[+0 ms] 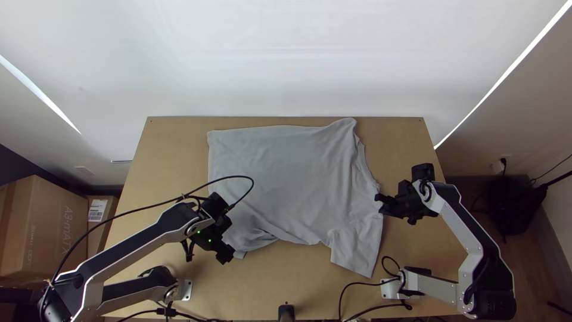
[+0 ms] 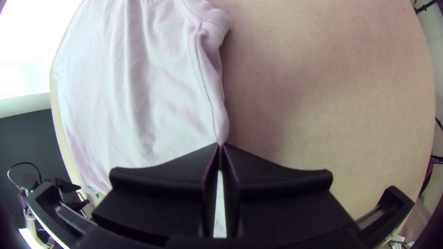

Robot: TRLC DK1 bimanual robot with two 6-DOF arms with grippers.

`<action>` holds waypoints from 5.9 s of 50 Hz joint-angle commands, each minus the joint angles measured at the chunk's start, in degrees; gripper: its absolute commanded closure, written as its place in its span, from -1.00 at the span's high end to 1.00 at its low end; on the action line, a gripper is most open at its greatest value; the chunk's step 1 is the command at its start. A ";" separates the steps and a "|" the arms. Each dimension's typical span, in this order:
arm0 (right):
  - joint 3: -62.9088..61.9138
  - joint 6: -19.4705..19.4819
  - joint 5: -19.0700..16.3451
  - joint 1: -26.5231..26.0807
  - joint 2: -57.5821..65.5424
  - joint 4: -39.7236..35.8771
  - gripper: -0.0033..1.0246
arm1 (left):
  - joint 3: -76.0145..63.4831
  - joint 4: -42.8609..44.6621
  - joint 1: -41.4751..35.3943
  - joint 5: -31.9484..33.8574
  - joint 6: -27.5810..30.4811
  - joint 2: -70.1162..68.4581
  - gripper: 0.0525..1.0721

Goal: Fold the t-shirt

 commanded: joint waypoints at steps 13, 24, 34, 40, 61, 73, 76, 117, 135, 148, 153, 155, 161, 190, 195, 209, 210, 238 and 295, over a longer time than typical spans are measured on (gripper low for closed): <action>-1.40 1.04 -0.33 0.62 -1.94 -0.38 -0.94 | -5.07 7.24 -0.34 -2.40 0.29 2.03 0.65; -0.08 1.04 -0.33 0.10 -2.56 -0.47 -0.94 | -9.47 12.16 -2.28 -3.28 1.17 -2.45 -0.92; -0.43 0.78 -0.33 -0.43 -4.31 -0.47 -0.94 | -9.47 13.04 0.45 -3.45 1.17 -3.06 -0.95; -0.25 0.78 -0.33 -0.43 -5.10 -0.47 -0.94 | -8.50 12.77 4.05 -3.80 1.61 -5.79 -0.95; 1.50 -1.51 3.80 -2.01 -10.11 0.59 -0.94 | -0.85 18.93 21.54 -10.31 7.06 -14.05 -0.95; 5.46 -5.46 5.65 -6.93 -9.85 2.87 -0.95 | 3.45 20.42 29.01 -11.71 10.04 -14.84 -0.95; 8.36 -5.29 5.65 -5.35 -9.85 2.87 -0.94 | 5.56 20.68 29.89 -11.71 7.76 -14.84 -0.95; 47.91 -1.33 10.04 1.94 0.43 30.65 -0.95 | 35.01 48.90 38.59 -19.36 0.20 -8.69 -0.95; 56.52 0.34 13.12 1.85 -1.94 42.86 -0.95 | 48.28 54.26 39.21 -21.38 -0.15 -6.49 -0.95; 60.30 3.33 13.12 2.29 -12.66 43.83 -0.95 | 53.38 55.93 38.68 -21.38 -1.29 -13.79 -0.95; 59.86 3.77 13.12 2.47 -18.90 41.99 -0.95 | 53.38 55.40 38.42 -21.29 -1.38 -18.18 -0.95; 59.69 3.77 13.12 2.73 -21.19 40.93 -0.95 | 53.38 54.52 37.98 -21.29 -1.91 -19.85 -0.95; 59.34 3.77 13.12 4.14 -27.43 37.68 -0.95 | 53.02 53.38 38.06 -23.05 -3.75 -24.95 -0.95; 30.24 7.28 11.71 10.29 -42.11 27.04 -0.95 | 23.23 33.16 35.87 -14.70 -10.87 -45.43 -0.95; 19.61 7.37 11.71 11.79 -46.50 25.73 -0.95 | 11.19 27.45 34.46 -11.63 -12.28 -52.37 -0.95; -5.70 7.81 11.71 13.72 -53.09 25.55 -0.95 | -12.63 24.99 34.02 -8.55 -12.54 -63.01 -0.95; -6.85 7.81 11.71 13.54 -52.74 26.08 -0.95 | -13.07 25.34 34.20 -8.46 -12.54 -62.83 -0.95; -13.70 6.40 11.71 12.14 -18.55 52.62 -0.95 | -19.49 53.91 35.52 -7.85 -8.50 -29.34 -0.95; 38.86 1.31 14.26 8.18 41.74 53.24 -0.95 | 25.34 65.07 42.81 -7.41 -6.30 34.91 -0.95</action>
